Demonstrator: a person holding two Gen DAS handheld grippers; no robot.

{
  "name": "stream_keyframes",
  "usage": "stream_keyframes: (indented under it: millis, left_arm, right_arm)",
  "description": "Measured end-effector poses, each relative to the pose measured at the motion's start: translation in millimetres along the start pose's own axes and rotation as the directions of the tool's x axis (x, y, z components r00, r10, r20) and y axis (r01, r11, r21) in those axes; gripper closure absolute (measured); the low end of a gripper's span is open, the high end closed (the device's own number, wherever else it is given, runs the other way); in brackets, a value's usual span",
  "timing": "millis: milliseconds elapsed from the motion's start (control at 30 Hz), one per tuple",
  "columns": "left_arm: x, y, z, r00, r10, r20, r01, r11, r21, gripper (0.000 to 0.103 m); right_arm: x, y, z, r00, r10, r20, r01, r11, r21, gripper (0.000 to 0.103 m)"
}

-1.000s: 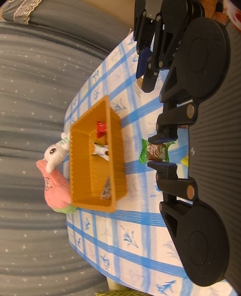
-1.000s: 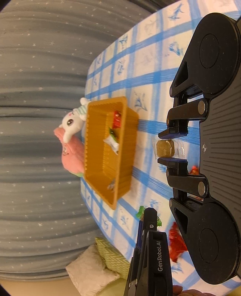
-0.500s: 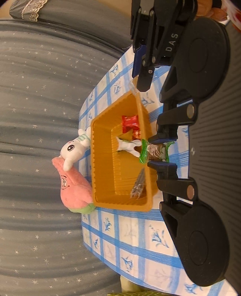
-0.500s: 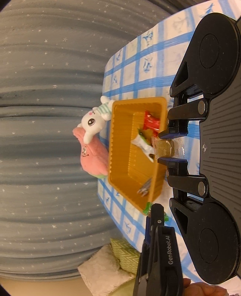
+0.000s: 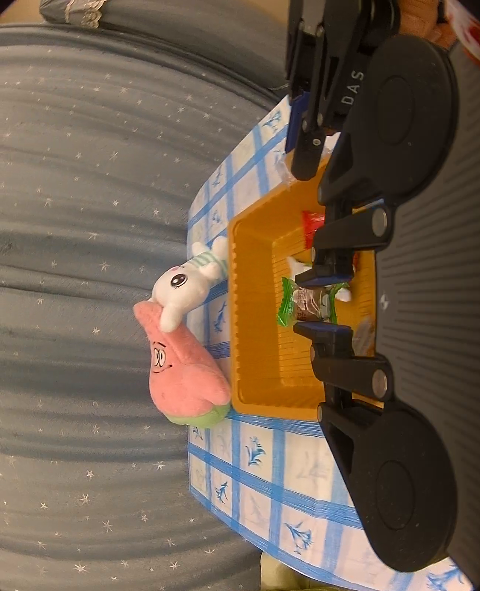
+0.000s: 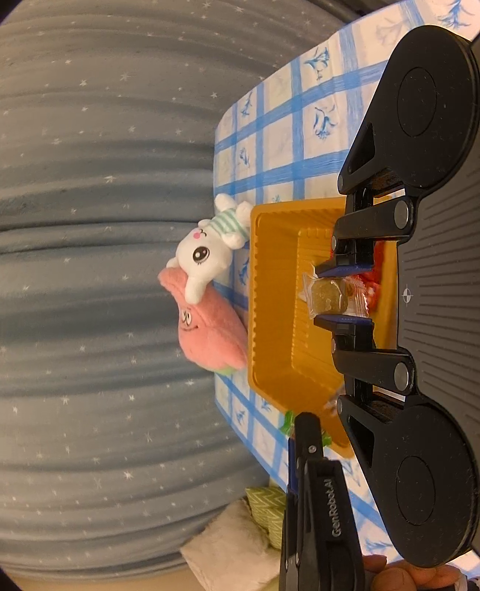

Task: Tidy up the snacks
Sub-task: 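Carry both held candies up and over the orange tray, then open both tools to drop the candies into the orange tray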

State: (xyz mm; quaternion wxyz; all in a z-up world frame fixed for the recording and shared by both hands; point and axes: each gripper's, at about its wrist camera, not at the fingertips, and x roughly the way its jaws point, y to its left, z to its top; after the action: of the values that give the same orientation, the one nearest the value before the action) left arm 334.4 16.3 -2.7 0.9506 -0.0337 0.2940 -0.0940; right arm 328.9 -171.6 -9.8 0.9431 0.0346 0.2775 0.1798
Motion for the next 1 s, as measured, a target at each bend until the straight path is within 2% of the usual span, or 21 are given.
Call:
stream_keyframes:
  millis: [400, 733, 1000]
  left_arm:
    - [43, 7, 15, 1.0, 0.022, -0.015, -0.022, 0.999, -0.024, 0.085]
    - [72, 11, 14, 0.999, 0.016, -0.045, -0.017, 0.999, -0.035, 0.084]
    - [66, 20, 16, 0.998, 0.042, -0.039, -0.044, 0.997, -0.059, 0.081]
  right_arm:
    - [49, -18, 20, 1.0, 0.001, -0.01, -0.001, 0.999, 0.051, 0.082]
    - [67, -29, 14, 0.999, -0.012, -0.05, 0.015, 0.997, 0.077, 0.082]
    - [67, -33, 13, 0.998, -0.007, -0.056, 0.013, 0.995, 0.1, 0.082]
